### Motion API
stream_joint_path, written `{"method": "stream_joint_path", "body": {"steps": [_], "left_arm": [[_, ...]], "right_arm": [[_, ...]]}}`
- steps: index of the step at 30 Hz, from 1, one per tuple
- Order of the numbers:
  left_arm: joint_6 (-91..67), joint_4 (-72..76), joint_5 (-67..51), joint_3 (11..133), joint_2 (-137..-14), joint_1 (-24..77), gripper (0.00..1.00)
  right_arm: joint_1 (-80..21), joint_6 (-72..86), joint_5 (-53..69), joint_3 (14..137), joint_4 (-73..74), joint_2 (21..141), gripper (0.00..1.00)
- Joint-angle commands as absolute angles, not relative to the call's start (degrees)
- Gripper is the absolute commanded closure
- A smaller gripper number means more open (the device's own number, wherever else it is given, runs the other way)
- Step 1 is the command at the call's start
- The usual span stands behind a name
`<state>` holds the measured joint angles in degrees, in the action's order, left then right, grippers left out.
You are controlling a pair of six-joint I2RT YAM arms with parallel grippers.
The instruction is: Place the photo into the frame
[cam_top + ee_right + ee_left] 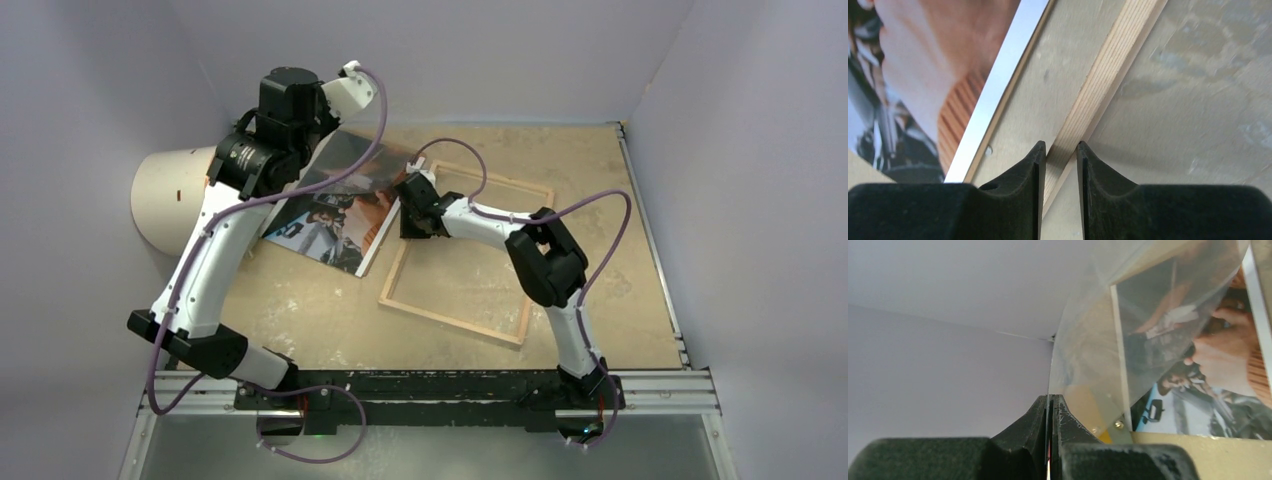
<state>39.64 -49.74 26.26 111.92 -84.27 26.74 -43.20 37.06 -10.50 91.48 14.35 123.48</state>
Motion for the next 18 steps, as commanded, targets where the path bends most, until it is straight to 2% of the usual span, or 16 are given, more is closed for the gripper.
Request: {"method": "stream_joint_path", "body": {"steps": [1,2,5,8,15,18], "left_arm": [[34.50,-52.92,22.03,112.95,-84.63,26.97,1.00],[33.99,-53.22,21.41,113.33,-84.76,27.05,1.00],[31.38,-54.35,20.23,114.56,-85.46,27.64,1.00],[28.32,-55.37,17.09,113.71,-85.18,28.62,1.00],[19.64,-52.00,7.57,100.54,-80.30,34.12,1.00],[15.81,-51.94,2.95,94.86,-81.13,37.85,1.00]], "right_arm": [[-44.90,38.33,-6.12,85.64,14.74,120.43,0.82],[-44.95,38.93,-5.50,84.54,14.12,119.71,0.78],[-44.92,41.51,-2.37,83.20,14.62,115.93,0.46],[-43.15,41.45,-1.32,82.68,14.27,109.00,0.26],[-27.15,46.78,12.96,64.82,5.23,87.04,0.02],[-19.85,52.60,18.98,55.56,-2.43,77.55,0.01]]}}
